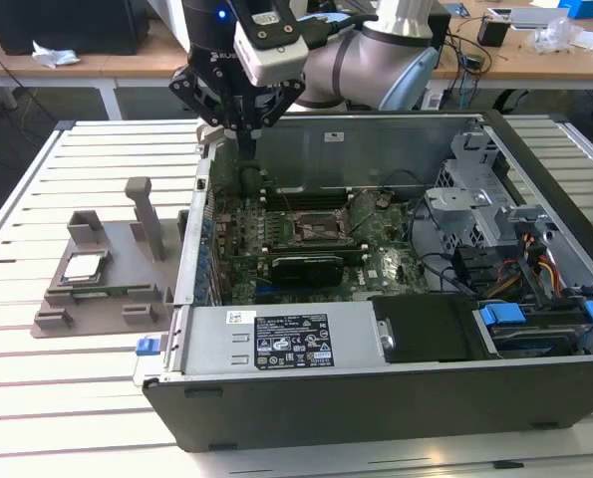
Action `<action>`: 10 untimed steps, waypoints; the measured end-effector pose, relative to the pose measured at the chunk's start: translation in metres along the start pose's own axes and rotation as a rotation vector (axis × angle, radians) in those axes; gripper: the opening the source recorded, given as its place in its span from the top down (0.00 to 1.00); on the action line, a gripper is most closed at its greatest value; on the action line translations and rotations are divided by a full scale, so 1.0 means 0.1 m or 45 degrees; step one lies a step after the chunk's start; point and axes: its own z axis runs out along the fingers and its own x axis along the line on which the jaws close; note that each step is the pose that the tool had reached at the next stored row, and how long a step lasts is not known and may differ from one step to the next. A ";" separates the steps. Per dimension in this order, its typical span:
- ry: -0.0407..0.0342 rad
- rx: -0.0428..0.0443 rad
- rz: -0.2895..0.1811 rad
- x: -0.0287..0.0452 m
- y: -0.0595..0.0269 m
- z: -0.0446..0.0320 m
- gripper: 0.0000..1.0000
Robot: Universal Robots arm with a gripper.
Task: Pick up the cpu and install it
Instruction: 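Reach for the cpu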
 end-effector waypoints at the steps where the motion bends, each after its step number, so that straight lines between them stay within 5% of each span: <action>1: 0.0000 0.000 0.000 0.013 -0.001 0.000 0.89; 10: 0.0000 0.000 0.000 0.209 -0.016 -0.005 0.89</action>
